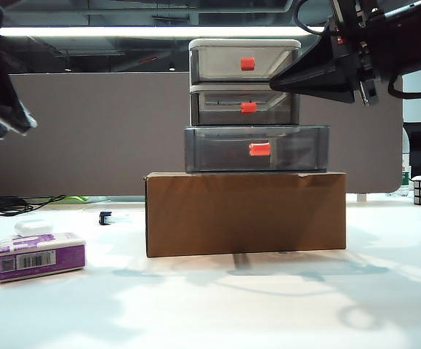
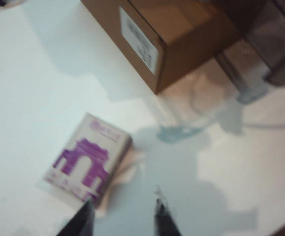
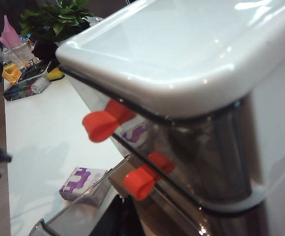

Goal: Open the third layer of the drawer on the table, pick up a pack of napkins on the table and put it in, and finally close the drawer.

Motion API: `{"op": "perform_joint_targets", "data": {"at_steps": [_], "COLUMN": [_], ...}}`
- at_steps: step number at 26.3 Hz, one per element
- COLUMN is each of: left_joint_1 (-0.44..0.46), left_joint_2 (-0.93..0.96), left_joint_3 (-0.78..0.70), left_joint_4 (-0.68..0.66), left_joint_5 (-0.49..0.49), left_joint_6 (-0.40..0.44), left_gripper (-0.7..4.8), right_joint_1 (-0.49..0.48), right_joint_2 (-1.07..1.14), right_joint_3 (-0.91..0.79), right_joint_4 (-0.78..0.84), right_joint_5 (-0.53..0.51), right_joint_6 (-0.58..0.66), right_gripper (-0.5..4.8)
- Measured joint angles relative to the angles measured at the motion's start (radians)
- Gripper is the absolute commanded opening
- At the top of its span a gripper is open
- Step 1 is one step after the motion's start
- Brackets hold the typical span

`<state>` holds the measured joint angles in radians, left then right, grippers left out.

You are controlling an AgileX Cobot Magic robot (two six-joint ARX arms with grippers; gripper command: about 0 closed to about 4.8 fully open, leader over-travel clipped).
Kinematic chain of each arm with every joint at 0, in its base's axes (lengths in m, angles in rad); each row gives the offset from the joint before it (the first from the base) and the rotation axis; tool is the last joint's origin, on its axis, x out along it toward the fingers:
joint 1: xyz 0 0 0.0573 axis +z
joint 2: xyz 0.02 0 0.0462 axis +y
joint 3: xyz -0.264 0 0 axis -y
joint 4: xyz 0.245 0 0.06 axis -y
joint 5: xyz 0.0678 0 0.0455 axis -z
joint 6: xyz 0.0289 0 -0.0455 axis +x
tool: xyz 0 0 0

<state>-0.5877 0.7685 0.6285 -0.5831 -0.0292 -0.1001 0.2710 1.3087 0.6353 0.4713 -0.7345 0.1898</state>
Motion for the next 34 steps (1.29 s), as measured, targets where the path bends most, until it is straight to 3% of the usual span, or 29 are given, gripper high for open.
{"op": "perform_joint_targets", "data": {"at_steps": [2,4,5,10,12,14,23,34], "left_joint_1": [0.161,0.231,0.273,0.276,0.278,0.28,0.277,0.277], "left_joint_2": [0.06,0.108,0.162,0.264,0.318,0.361,0.503,0.587], "left_joint_3": [0.001,0.001,0.001,0.0,0.0,0.0,0.001,0.002], "left_joint_4": [0.056,0.079,0.092,0.134,0.206,0.261,0.28,0.315], "left_joint_5": [0.161,0.248,0.302,0.31,0.327,0.366,0.378,0.294], "left_joint_6": [0.07,0.134,0.215,0.278,0.328,0.428,0.607,0.66], "left_gripper": [1.52,1.53,1.53,1.63,3.26,3.86,3.86,3.86], "right_joint_1": [0.0,0.0,0.0,0.0,0.0,0.0,0.0,0.0], "right_joint_2": [0.0,0.0,0.0,0.0,0.0,0.0,0.0,0.0], "right_joint_3": [0.0,0.0,0.0,0.0,0.0,0.0,0.0,0.0], "right_joint_4": [-0.006,-0.011,-0.014,-0.014,-0.017,-0.023,-0.044,-0.095], "right_joint_5": [0.0,0.0,0.0,-0.002,-0.003,-0.006,-0.019,-0.038], "right_joint_6": [0.0,0.0,0.0,0.0,0.0,0.0,0.0,0.0], "right_gripper": [-0.06,-0.06,-0.06,-0.06,-0.06,-0.06,-0.06,-0.06]}}
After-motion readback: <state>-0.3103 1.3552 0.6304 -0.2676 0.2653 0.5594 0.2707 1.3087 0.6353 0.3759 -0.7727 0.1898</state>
